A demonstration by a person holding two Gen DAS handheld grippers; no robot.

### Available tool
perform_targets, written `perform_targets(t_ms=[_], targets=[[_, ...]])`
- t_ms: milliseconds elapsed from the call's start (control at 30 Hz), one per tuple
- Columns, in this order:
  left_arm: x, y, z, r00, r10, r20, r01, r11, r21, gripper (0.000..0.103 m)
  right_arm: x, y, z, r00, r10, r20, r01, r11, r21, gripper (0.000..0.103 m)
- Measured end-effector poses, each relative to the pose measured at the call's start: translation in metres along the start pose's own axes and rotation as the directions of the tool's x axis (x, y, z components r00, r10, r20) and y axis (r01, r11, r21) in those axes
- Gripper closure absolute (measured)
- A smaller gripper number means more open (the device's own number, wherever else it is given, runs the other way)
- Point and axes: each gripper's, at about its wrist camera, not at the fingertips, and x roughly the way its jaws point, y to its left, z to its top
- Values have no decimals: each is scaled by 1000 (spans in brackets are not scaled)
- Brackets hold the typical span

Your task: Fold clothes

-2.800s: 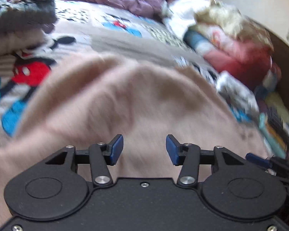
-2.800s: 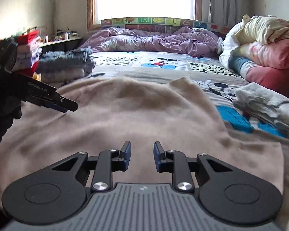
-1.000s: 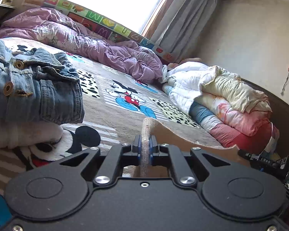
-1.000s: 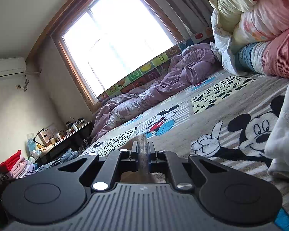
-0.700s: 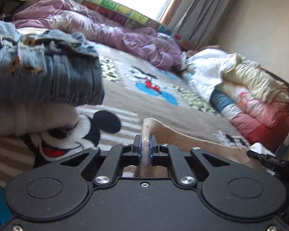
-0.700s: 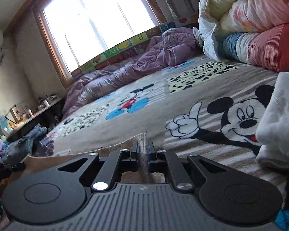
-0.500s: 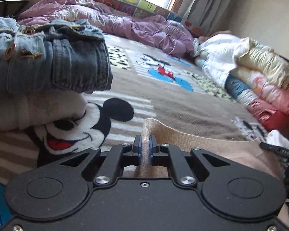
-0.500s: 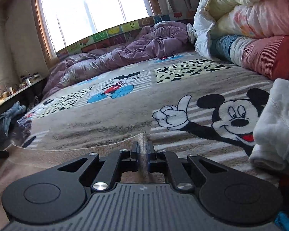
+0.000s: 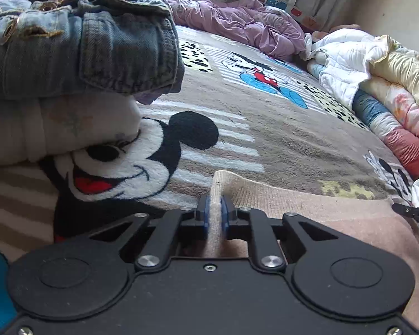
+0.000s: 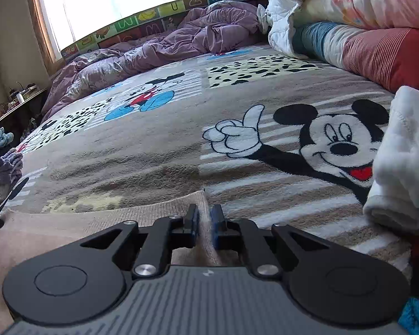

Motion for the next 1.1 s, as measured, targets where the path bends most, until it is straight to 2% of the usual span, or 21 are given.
perform_targets(t_ms=[67,100,200,233,267,367,433,533,600,633,667,700,767,867,933,967,1000,1033,1100], targets=[[-13,-7,3,999,41,30,-42,999,14,71,-6,-4,3,1000,6,20,-7,1000,25,88],[-23,-11,4,995,77,65,-79,996,29,62,-12,-5,5,999,4,40,-6,999,34,79],[-54,-25,12,982,121,145,-133,988,79,62,-39,3,13,993,-24,112,26,1000,-14,77],[-63,-30,14,980,108,169,-125,988,96,62,-48,6,15,990,-33,135,38,999,-34,76],[-70,-38,15,982,73,175,-94,989,115,62,-57,10,17,988,-24,155,33,998,-51,76],[-76,-67,8,986,-55,156,25,981,191,62,-72,32,16,981,121,152,-106,989,-102,76],[-71,-88,-2,983,-143,118,112,965,239,62,-73,55,9,967,234,101,-215,962,-165,76],[-49,-114,-19,973,-228,39,210,942,262,71,-67,90,-9,941,338,9,-324,907,-269,78],[-31,-123,-30,974,-227,-13,221,933,285,71,-60,110,-22,924,381,-46,-375,871,-317,78],[-21,-128,-36,974,-224,-39,225,928,297,71,-55,119,-27,923,376,-75,-379,863,-333,81],[-6,-132,-45,982,-164,-91,185,924,335,71,-45,122,-32,933,345,-106,-359,866,-348,81],[4,-134,-53,988,-121,-95,148,912,382,70,-35,126,-37,941,312,-135,-340,867,-364,81],[3,-135,-50,990,-107,-92,135,909,395,69,-20,131,-43,950,254,-181,-306,869,-388,82],[-7,-134,-46,989,-128,-70,145,912,384,70,-24,132,-34,958,227,-173,-278,884,-377,84],[-13,-137,-41,989,-143,-47,150,913,379,70,-27,129,-30,956,252,-148,-289,889,-354,83],[-16,-140,-38,988,-151,-31,151,913,379,70,-25,126,-28,961,236,-143,-272,896,-350,83],[-6,-139,-40,993,-94,-65,112,917,384,66,-22,123,-27,966,221,-137,-255,903,-346,83],[5,-133,-45,993,-71,-90,100,923,372,65,-18,115,-25,967,213,-136,-247,915,-318,86],[7,-119,-42,987,-126,-103,152,943,296,64,-8,86,-19,956,257,-143,-278,948,-157,99]])
